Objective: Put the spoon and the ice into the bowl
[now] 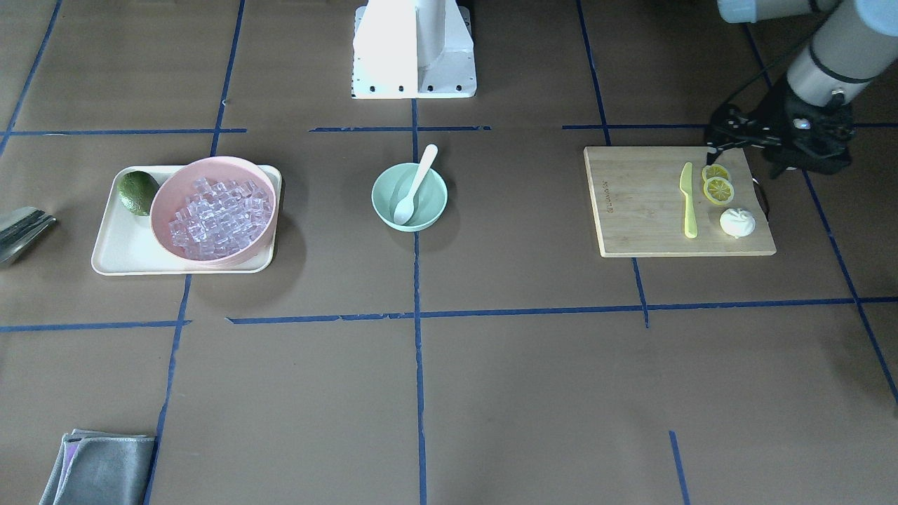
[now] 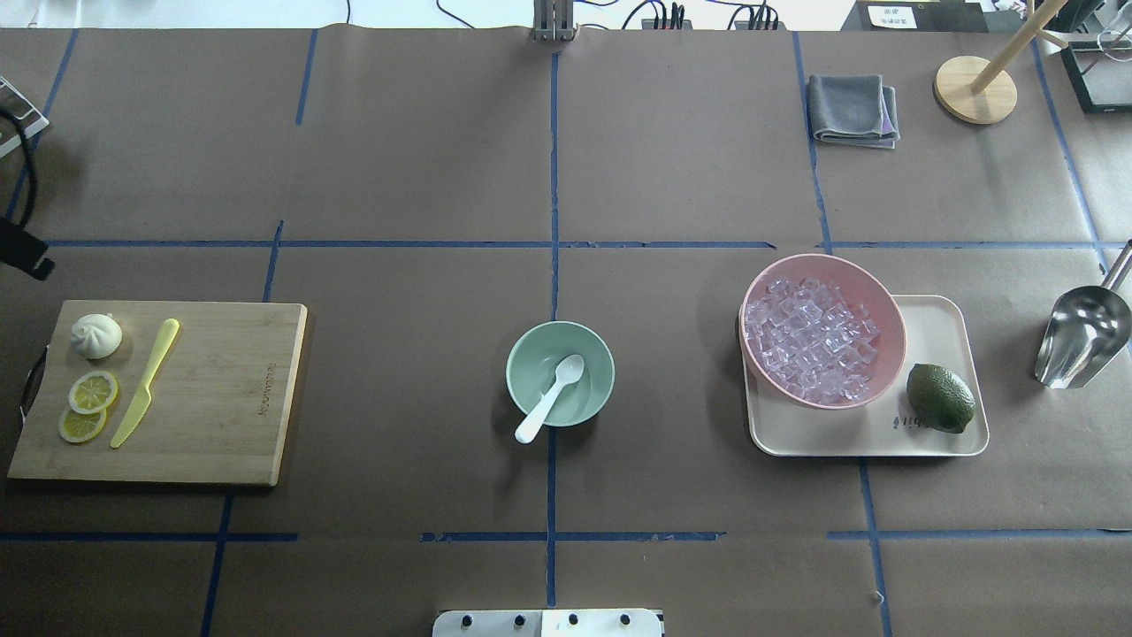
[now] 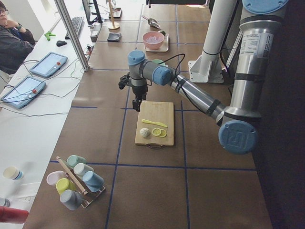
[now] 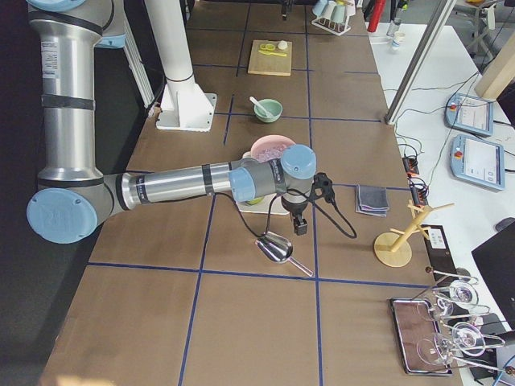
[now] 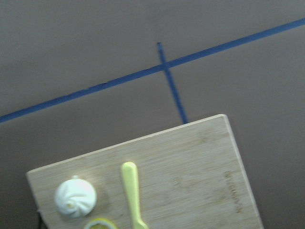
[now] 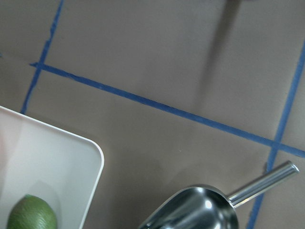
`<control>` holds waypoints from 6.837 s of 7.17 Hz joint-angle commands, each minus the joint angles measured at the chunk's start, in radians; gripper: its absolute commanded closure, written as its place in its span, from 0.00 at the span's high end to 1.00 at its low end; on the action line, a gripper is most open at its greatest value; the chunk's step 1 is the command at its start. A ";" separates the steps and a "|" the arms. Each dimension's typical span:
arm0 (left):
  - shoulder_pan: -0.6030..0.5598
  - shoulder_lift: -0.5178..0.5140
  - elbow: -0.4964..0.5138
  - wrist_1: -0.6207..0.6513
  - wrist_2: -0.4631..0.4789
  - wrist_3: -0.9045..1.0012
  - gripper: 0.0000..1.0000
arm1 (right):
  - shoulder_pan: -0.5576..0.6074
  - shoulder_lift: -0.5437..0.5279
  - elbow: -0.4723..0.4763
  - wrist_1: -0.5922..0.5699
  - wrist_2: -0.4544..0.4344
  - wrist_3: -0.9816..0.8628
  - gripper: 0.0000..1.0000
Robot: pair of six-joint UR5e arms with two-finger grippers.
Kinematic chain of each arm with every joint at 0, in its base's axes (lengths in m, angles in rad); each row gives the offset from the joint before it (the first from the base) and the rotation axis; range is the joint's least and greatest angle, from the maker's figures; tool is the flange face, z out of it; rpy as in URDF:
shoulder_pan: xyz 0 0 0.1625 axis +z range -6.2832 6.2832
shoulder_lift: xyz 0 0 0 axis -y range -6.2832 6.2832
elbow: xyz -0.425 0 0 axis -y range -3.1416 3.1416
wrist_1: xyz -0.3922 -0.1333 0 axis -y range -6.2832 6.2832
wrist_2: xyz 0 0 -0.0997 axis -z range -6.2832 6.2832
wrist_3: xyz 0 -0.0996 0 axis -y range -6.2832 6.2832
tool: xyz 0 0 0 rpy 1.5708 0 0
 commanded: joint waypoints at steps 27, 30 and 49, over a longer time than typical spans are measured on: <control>-0.388 0.103 0.262 -0.050 -0.185 0.478 1.00 | -0.712 0.510 0.148 -0.262 -0.486 0.909 0.00; -0.388 0.103 0.259 -0.045 -0.186 0.478 1.00 | -0.838 0.751 -0.026 -0.275 -0.575 1.230 0.00; -0.384 0.108 0.270 -0.047 -0.177 0.477 1.00 | -0.589 0.561 -0.041 -0.179 -0.415 0.822 0.99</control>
